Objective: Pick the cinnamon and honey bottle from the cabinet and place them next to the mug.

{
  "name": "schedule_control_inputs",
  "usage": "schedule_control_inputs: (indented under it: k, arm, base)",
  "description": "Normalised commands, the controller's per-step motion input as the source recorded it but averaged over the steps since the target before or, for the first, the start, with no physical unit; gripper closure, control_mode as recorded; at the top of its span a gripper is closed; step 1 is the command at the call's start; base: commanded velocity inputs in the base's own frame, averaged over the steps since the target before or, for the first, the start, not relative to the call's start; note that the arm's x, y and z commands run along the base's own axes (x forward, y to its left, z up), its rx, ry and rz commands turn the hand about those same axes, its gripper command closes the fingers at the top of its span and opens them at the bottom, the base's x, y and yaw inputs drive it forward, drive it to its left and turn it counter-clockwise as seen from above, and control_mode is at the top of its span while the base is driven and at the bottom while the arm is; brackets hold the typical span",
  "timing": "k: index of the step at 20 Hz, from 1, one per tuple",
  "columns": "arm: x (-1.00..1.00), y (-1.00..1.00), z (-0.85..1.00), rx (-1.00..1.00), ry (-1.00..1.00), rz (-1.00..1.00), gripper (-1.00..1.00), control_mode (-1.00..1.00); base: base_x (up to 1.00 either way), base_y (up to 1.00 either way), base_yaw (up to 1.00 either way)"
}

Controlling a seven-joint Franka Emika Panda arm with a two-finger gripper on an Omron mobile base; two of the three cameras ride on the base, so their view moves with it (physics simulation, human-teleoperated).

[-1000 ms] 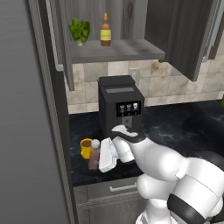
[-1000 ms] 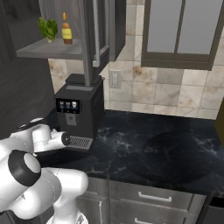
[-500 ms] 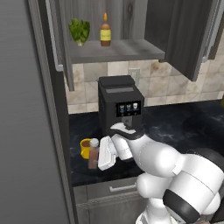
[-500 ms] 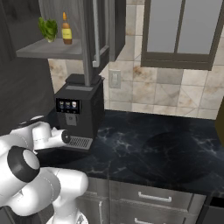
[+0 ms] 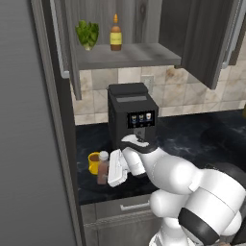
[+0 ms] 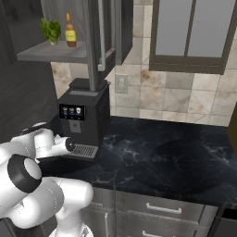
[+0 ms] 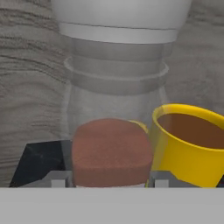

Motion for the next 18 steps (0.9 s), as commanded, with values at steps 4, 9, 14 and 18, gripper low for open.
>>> schedule_control_inputs:
  k: [4,9,14,18]
  arm:
    - [0.00,0.00,0.00,0.00,0.00,0.00,-1.00,-1.00]
    - [0.00,0.00,0.00,0.00,0.00,0.00,-1.00,-1.00]
    - [0.00,-0.07,0.07,0.00,0.00,0.00,-1.00,-1.00]
    - [0.00,-0.15,0.40,0.01,-0.04,-0.03,-1.00,-1.00]
  base:
    - [0.00,0.00,0.00]
    - [0.00,0.00,0.00]
    - [0.00,0.00,0.00]
    - [0.00,0.00,0.00]
